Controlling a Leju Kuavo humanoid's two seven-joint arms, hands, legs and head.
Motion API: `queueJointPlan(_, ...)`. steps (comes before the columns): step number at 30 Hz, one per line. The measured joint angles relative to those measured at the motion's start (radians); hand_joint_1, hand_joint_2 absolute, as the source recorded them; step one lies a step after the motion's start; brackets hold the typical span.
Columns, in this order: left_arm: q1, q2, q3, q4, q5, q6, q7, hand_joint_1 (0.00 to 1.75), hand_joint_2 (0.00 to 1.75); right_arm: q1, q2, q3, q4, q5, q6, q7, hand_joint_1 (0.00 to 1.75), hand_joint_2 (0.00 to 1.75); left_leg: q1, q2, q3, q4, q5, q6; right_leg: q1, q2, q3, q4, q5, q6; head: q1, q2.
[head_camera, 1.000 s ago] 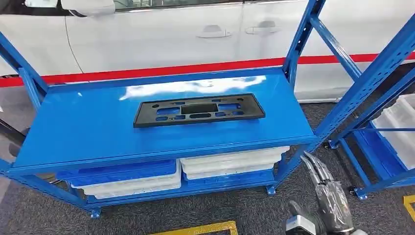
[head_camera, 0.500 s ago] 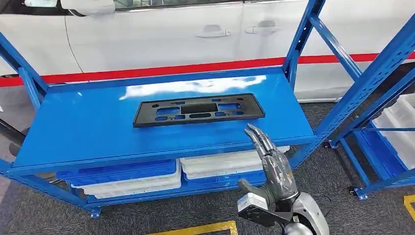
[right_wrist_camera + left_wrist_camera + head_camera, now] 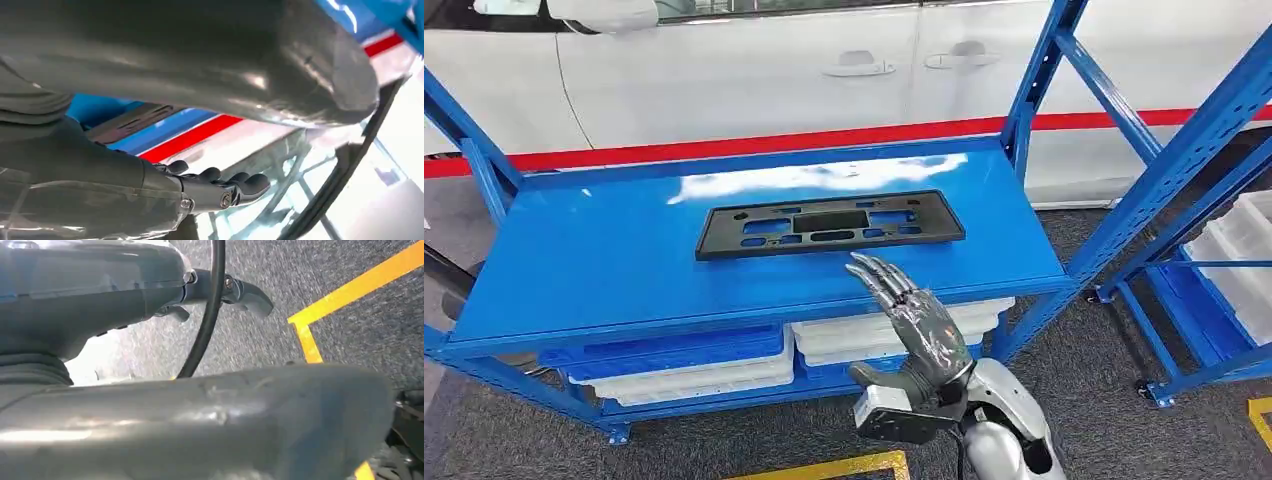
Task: Take the parts from the cabinet and place them on the table.
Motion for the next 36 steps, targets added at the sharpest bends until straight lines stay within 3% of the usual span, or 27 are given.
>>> queueJointPlan(7, 0.001, 0.020, -0.046, 0.000, -0.006, -0.008, 0.004, 0.00, 0.00, -0.117, -0.096, 0.101, 0.086, -0.028, 0.018, 0.040, 0.00, 0.00, 0.000, 0.000, -0.001, 0.000, 0.000, 0.000, 0.000, 0.000, -0.001, 0.000, 0.000, 0.000, 0.000, 0.000)
queueJointPlan(13, 0.001, 0.032, -0.069, 0.000, -0.009, -0.008, 0.005, 0.00, 0.00, -0.192, -0.141, 0.151, 0.124, -0.043, 0.023, 0.060, 0.00, 0.00, 0.000, 0.000, -0.001, 0.000, 0.000, 0.000, 0.000, 0.000, -0.001, 0.000, 0.000, 0.000, 0.000, 0.000)
queueJointPlan(36, 0.001, 0.046, -0.089, -0.001, -0.018, -0.010, -0.013, 0.00, 0.00, -0.261, -0.149, 0.180, 0.134, -0.114, 0.019, 0.085, 0.00, 0.00, 0.000, -0.001, -0.001, 0.000, 0.000, 0.000, 0.000, -0.001, -0.001, 0.000, 0.000, 0.000, 0.000, 0.000)
